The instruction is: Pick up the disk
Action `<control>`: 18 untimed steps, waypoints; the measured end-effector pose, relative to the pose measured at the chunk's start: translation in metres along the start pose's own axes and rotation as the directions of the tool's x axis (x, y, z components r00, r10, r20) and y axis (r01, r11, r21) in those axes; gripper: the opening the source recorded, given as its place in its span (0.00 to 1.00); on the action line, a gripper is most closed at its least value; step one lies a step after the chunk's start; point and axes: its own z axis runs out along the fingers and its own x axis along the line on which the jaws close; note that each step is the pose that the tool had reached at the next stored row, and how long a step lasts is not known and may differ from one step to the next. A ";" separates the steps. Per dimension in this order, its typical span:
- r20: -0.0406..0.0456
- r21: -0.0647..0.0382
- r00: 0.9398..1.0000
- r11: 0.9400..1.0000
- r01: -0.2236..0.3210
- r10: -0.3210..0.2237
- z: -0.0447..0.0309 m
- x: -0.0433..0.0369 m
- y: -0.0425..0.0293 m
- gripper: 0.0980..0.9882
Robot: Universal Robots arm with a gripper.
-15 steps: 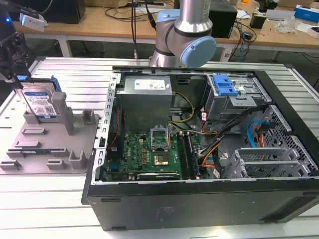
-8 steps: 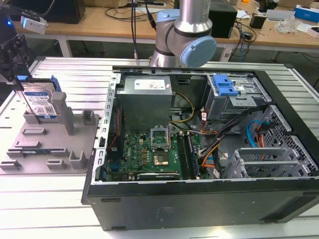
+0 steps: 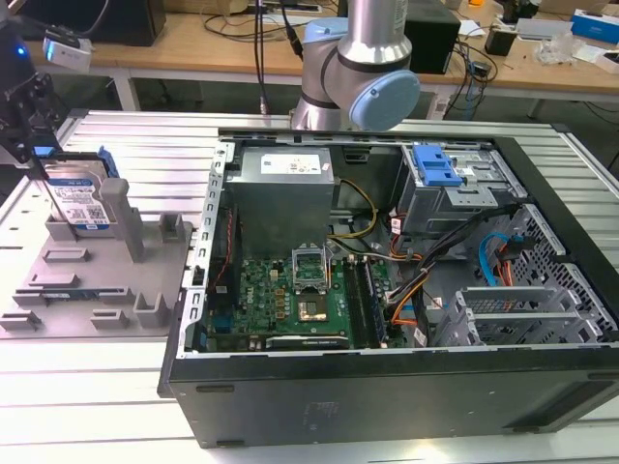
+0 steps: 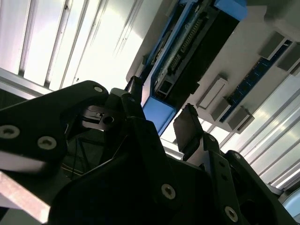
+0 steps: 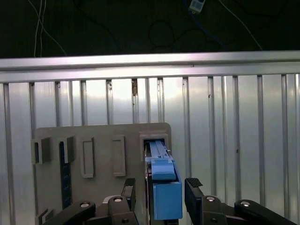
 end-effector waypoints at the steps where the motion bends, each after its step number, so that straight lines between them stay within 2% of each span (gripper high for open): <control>1: 0.000 0.000 1.000 1.000 0.000 0.000 0.0005 0.0000 0.0000 0.50; 6: 0.000 0.000 1.000 1.000 0.000 0.000 0.0045 0.0000 0.0000 0.48; 7: 0.000 0.000 1.000 1.000 0.000 0.000 0.0053 0.0001 0.0000 0.40; 18: 0.000 0.000 1.000 1.000 0.000 0.000 0.0076 -0.0002 0.0000 0.40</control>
